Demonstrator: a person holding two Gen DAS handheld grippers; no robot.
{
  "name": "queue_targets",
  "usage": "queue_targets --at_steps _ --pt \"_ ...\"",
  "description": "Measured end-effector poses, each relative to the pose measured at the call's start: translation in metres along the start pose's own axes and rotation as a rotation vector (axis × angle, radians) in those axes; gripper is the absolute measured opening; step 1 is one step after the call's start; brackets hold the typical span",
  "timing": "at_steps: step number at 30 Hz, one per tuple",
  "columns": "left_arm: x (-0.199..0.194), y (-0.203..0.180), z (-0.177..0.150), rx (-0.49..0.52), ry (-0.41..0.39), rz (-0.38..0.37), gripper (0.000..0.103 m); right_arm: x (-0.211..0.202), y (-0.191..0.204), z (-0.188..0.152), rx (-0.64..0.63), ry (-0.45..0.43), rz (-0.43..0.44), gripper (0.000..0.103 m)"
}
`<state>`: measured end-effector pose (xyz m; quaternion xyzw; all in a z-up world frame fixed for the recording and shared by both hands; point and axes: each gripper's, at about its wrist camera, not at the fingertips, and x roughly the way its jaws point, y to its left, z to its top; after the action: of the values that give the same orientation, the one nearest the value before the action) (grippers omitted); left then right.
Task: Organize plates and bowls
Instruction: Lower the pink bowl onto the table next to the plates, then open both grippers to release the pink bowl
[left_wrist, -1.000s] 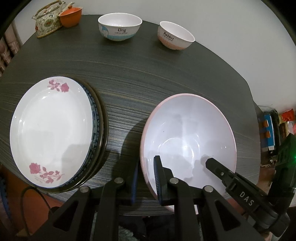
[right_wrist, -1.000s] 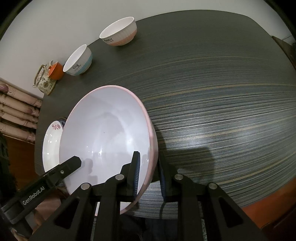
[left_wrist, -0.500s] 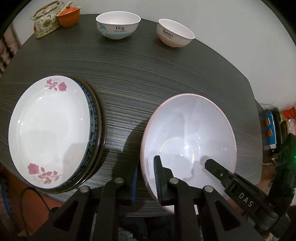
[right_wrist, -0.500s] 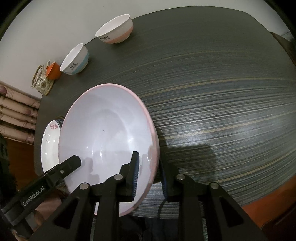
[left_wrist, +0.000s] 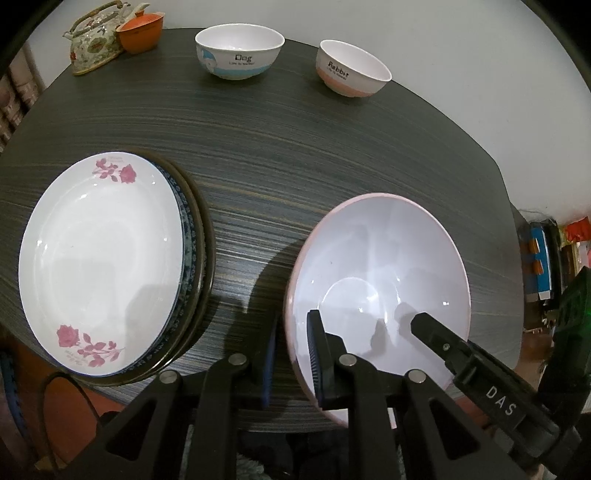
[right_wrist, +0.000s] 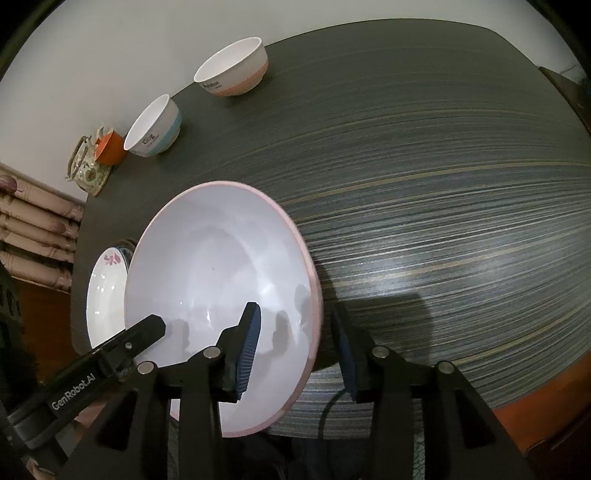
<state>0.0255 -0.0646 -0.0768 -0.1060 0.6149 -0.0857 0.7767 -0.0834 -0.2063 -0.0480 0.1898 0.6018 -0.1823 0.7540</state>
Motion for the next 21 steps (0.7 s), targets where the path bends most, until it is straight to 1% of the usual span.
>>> queue_targets --at_steps 2,4,6,12,15,18,21 --pt "-0.002 0.002 0.001 -0.007 -0.006 0.001 0.017 -0.001 0.0 0.002 0.001 -0.005 0.0 0.04" --pt "-0.004 0.003 0.002 -0.013 -0.012 0.003 0.02 -0.002 0.001 0.003 -0.001 -0.012 -0.003 0.046" --pt "-0.006 0.005 0.002 -0.018 -0.016 0.006 0.022 -0.003 0.003 0.004 -0.01 -0.023 -0.01 0.048" --pt "-0.012 0.01 0.003 -0.028 -0.026 0.009 0.024 -0.011 0.009 0.008 -0.048 -0.068 -0.033 0.05" --pt "-0.014 0.01 0.004 -0.029 -0.03 0.011 0.027 -0.014 0.012 0.01 -0.061 -0.084 -0.038 0.05" --pt "-0.017 0.01 0.005 -0.03 -0.038 0.013 0.03 -0.016 0.015 0.013 -0.072 -0.094 -0.043 0.05" --pt "-0.02 0.009 0.009 -0.029 -0.044 0.013 0.031 -0.017 0.02 0.015 -0.085 -0.1 -0.044 0.05"
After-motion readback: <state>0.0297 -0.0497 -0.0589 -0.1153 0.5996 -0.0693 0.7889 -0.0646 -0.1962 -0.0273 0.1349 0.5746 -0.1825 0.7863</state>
